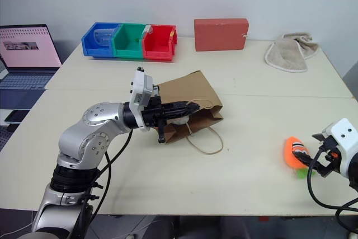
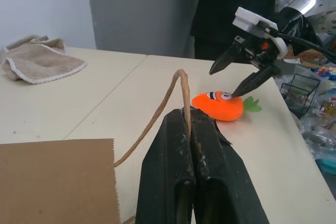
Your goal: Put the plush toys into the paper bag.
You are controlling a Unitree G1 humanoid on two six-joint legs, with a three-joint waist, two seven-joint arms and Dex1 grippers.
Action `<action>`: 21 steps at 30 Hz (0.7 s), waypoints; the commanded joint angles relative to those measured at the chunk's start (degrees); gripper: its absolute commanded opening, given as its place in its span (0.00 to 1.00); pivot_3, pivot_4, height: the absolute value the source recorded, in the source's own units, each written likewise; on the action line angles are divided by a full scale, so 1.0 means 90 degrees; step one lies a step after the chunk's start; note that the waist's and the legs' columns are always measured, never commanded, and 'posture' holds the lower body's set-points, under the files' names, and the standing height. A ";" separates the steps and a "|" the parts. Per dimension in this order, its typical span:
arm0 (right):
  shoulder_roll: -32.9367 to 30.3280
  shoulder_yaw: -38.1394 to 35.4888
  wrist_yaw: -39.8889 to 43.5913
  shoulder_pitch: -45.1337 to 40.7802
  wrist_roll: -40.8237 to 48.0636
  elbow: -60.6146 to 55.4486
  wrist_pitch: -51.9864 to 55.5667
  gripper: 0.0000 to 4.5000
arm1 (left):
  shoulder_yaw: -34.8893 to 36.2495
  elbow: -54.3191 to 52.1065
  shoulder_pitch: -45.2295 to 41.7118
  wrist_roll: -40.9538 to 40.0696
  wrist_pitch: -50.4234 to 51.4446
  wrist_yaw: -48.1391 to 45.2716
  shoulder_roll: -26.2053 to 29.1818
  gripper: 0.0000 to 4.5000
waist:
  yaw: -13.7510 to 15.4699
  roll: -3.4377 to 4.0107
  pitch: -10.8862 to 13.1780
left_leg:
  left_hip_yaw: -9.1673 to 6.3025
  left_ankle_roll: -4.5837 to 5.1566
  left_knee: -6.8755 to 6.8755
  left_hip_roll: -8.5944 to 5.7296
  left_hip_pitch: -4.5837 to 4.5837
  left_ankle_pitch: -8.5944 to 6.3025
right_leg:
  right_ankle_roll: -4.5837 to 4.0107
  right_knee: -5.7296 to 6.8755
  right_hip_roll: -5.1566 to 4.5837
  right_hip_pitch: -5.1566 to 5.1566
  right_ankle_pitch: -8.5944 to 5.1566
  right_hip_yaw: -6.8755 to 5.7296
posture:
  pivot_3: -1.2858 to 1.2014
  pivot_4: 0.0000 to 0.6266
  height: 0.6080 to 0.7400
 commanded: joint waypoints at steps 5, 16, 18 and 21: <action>-0.0144 0.0485 -0.0365 -0.0392 0.0304 0.0316 0.0966 0.80 | 0.0050 -0.0319 -0.0032 -0.0005 -0.0144 0.0169 -0.0053 0.00 | 0.0004 0.0001 0.0000 | 0.0003 0.0000 0.0012 -0.0003 -0.0001 0.0000 | -0.0003 -0.0001 0.0000 0.0004 -0.0002 0.0010 | 0.52 0.24 1.00; -0.0305 0.1297 -0.0524 -0.0313 -0.0540 0.0729 -0.0857 0.00 | 0.0161 -0.0189 -0.0102 0.0001 -0.0212 0.0076 0.0130 0.00 | 0.0002 -0.0002 -0.0001 | 0.0000 0.0000 0.0007 -0.0004 0.0001 -0.0001 | 0.0000 -0.0004 0.0001 0.0007 -0.0001 0.0008 | 0.52 0.24 1.00; -0.0297 0.1383 -0.0499 -0.0500 -0.0519 0.0578 -0.1112 0.00 | 0.0207 -0.0125 -0.0180 -0.0039 -0.0197 0.0053 0.0177 0.00 | -0.0009 -0.0002 -0.0001 | 0.0003 0.0000 0.0010 -0.0004 0.0002 -0.0001 | -0.0001 -0.0006 0.0001 0.0009 -0.0002 0.0010 | 0.52 0.24 1.00; -0.0552 0.1613 0.0092 -0.0853 -0.0183 -0.0092 -0.1394 0.00 | 0.0310 0.0024 -0.0400 -0.0115 -0.0167 0.0018 0.0239 0.00 | -0.0037 -0.0001 0.0001 | 0.0009 0.0001 0.0016 -0.0001 0.0003 0.0000 | -0.0001 -0.0005 0.0001 0.0007 -0.0002 0.0013 | 0.52 0.24 1.00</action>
